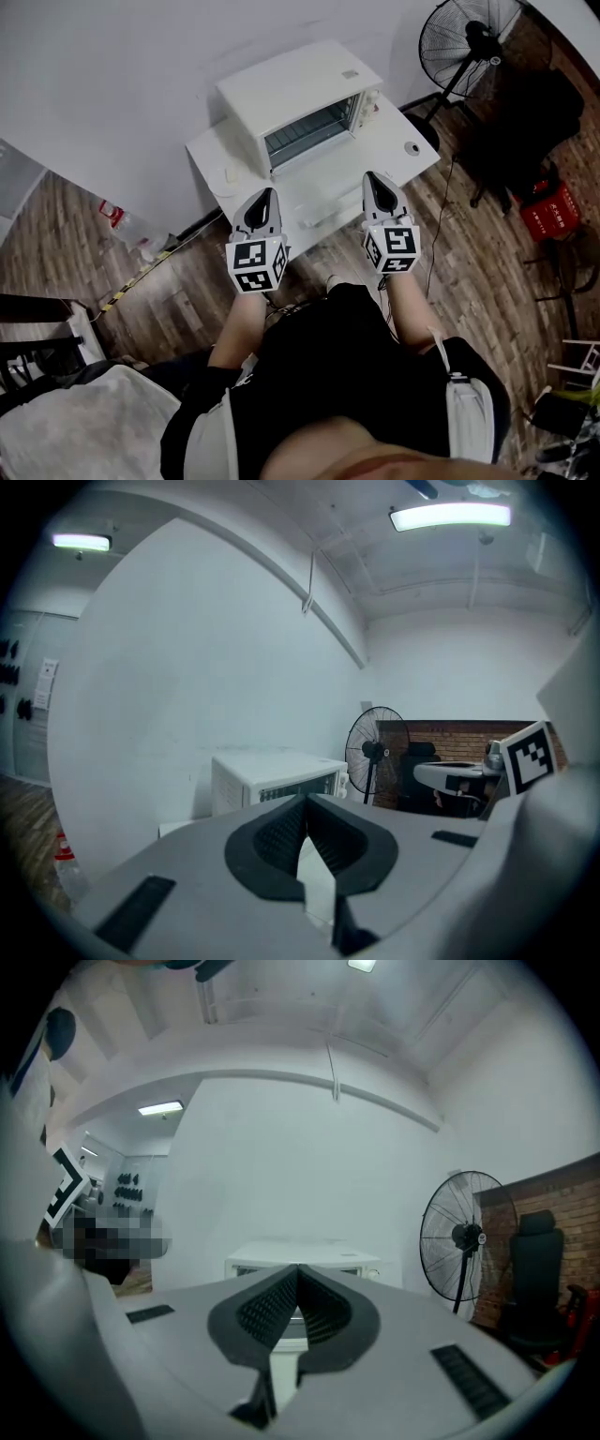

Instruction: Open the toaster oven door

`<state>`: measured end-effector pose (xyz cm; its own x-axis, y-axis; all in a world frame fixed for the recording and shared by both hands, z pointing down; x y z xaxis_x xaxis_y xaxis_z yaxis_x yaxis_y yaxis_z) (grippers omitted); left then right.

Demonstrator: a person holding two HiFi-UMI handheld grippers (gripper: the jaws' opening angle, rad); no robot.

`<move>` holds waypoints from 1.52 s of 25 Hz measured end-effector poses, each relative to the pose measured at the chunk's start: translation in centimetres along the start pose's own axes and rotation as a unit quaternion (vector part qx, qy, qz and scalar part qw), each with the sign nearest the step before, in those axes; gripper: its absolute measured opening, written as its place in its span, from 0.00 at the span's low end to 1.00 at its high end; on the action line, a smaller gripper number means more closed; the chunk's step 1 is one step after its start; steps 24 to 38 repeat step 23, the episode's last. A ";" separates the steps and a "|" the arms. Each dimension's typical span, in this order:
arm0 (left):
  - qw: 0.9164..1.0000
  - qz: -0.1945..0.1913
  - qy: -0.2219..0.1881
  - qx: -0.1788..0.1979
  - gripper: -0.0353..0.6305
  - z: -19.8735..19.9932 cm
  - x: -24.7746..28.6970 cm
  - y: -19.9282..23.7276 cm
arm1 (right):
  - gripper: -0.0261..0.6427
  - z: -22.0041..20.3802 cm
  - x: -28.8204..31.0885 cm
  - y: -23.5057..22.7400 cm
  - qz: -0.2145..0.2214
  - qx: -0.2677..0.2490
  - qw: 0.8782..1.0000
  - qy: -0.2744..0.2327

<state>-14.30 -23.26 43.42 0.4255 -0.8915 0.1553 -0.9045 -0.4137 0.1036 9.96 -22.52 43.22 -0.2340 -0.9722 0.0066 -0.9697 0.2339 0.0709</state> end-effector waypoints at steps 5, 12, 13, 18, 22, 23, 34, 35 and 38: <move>1.000 0.005 -0.001 -0.001 0.07 0.0 0.2 -0.2 | 0.04 0.1 0.1 -0.2 0.007 -0.001 1.000 -0.004; 1.000 0.005 -0.002 -0.001 0.07 -0.1 0.0 -0.7 | 0.04 0.0 -0.2 -0.8 0.000 0.003 1.000 -0.003; 1.000 0.006 -0.001 -0.001 0.07 -0.1 0.0 -0.7 | 0.04 -0.1 -0.3 -0.9 0.001 0.004 1.000 -0.004; 1.000 0.008 0.001 0.000 0.07 -0.2 -0.2 -0.8 | 0.04 -0.4 -0.4 -0.9 0.003 0.007 1.000 -0.001; 1.000 0.008 0.003 0.002 0.07 -0.3 -0.2 -0.7 | 0.04 -0.7 -0.4 -0.8 0.006 0.009 1.000 0.002; 1.000 0.008 0.003 0.002 0.07 -0.4 -0.1 -0.6 | 0.04 -0.7 -0.4 -0.8 0.006 0.009 1.000 0.003; 1.000 0.008 0.003 0.002 0.07 -0.4 -0.1 -0.6 | 0.04 -0.7 -0.4 -0.8 0.006 0.009 1.000 0.003; 1.000 0.008 0.003 0.002 0.07 -0.4 -0.1 -0.6 | 0.04 -0.7 -0.4 -0.8 0.006 0.009 1.000 0.003; 1.000 0.008 0.003 0.002 0.07 -0.4 -0.1 -0.6 | 0.04 -0.7 -0.4 -0.8 0.006 0.009 1.000 0.003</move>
Point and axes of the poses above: the fingertips, and each gripper's own axes: x forward along the fingers, y to its left, z out of its top, the point moved 6 cm from there along -x, backward along the fingers, and after that the axes turned 2 degrees about -y, right-handed, at the moved point
